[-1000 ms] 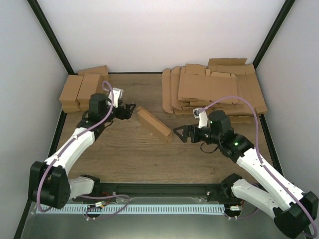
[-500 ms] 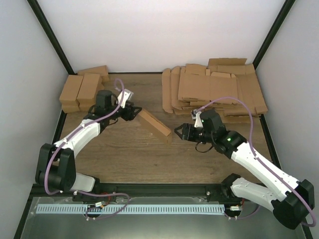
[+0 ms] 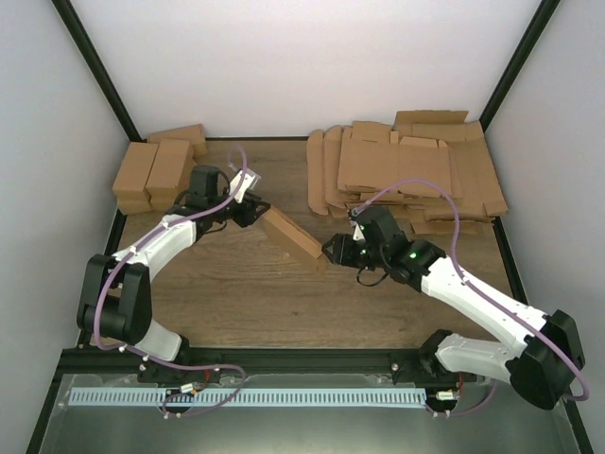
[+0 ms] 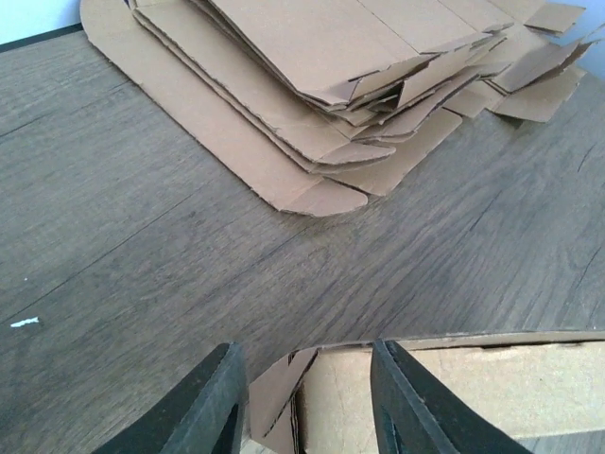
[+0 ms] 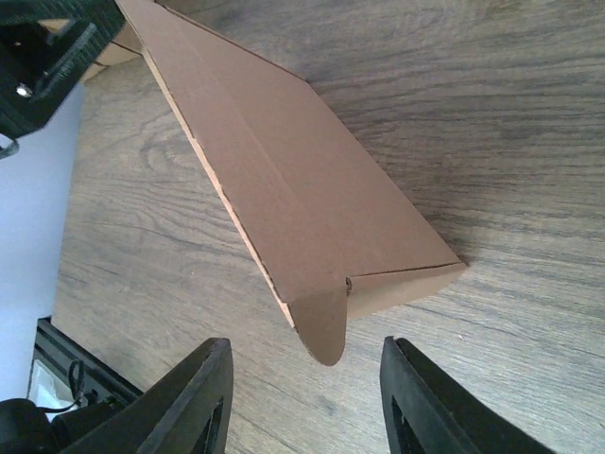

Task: Fold the paper box

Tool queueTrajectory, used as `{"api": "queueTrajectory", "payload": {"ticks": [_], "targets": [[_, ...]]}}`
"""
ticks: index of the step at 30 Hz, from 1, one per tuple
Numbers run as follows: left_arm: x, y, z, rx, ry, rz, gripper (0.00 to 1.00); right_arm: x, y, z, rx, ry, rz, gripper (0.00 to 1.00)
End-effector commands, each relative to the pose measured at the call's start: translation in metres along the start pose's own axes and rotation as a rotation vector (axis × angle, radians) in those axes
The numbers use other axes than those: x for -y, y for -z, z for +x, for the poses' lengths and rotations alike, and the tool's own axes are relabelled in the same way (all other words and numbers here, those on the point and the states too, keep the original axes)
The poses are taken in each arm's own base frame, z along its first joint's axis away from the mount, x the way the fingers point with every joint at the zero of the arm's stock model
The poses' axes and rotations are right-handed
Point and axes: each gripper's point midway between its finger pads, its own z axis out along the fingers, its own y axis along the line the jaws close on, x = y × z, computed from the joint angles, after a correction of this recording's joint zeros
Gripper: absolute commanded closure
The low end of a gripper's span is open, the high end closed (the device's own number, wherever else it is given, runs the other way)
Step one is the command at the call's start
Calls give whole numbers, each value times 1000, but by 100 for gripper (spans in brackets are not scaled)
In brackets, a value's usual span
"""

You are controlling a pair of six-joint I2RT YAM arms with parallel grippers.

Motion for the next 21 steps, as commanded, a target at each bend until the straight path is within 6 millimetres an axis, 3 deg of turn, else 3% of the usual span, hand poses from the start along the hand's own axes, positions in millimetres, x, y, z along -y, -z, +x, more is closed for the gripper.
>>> {"api": "queueTrajectory", "payload": {"ticks": [1,8,12,21], "targets": [[7,0,-3,4,-39,30,64,-19,0,-14,46,26,-11,56],[14,0,-3,-17,-38,41,83,-21,-11,-15,38,48,22,63],[18,2,-6,-23,-40,18,86,-20,-11,-20,54,55,39,69],[23,9,-4,-47,35,-70,94,-15,-3,-22,71,74,75,69]]}}
